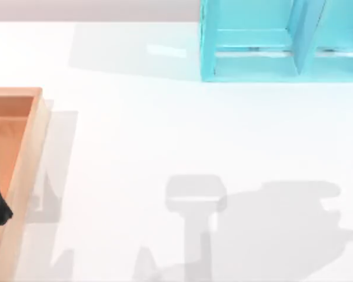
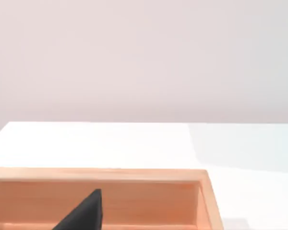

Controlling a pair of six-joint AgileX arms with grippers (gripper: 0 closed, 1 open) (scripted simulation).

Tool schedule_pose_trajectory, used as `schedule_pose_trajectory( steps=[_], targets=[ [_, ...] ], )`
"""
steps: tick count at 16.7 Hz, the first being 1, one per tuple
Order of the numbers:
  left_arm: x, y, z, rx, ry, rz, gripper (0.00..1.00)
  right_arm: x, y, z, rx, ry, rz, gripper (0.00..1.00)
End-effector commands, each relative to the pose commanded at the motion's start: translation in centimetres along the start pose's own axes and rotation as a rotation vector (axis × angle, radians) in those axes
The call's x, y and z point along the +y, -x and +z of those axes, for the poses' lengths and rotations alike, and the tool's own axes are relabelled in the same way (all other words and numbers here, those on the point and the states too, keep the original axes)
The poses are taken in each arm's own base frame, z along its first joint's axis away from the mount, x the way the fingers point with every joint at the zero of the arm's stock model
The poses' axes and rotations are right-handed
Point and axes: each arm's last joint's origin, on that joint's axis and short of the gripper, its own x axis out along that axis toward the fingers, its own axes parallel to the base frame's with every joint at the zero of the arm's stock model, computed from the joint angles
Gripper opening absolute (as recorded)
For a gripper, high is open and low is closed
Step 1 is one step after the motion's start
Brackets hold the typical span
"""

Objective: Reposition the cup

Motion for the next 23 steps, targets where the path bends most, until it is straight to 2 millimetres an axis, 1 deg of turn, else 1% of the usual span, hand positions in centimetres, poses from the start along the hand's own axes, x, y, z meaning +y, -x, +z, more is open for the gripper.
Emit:
schedule_pose_trajectory(
  steps=[2,5,11,13,15,20,22,23],
  targets=[
    [0.0,0.0,0.0,0.0,0.0,0.0,1.0,-0.9,-1.1,1.5,0.104,-0.001,0.022,1.0],
    [0.0,0.0,0.0,0.0,0.0,0.0,1.0,-1.9,-2.2,2.8,0.196,-0.002,0.044,1.0],
    [0.0,0.0,0.0,0.0,0.0,0.0,1.0,-1.9,-2.4,3.0,0.212,0.002,0.048,1.0],
    [0.0,0.0,0.0,0.0,0.0,0.0,1.0,-1.9,-2.9,2.9,0.216,0.0,0.049,1.0],
    [0.0,0.0,0.0,0.0,0.0,0.0,1.0,-1.9,-4.5,2.7,0.22,-0.002,0.05,1.0],
    [0.0,0.0,0.0,0.0,0.0,0.0,1.0,-1.7,-10.3,1.7,0.202,-0.002,0.045,1.0],
    [0.0,0.0,0.0,0.0,0.0,0.0,1.0,-1.6,-11.8,1.1,0.21,-0.002,0.047,1.0],
    [0.0,0.0,0.0,0.0,0.0,0.0,1.0,-1.6,-12.1,0.9,0.214,-0.002,0.048,1.0]
  ],
)
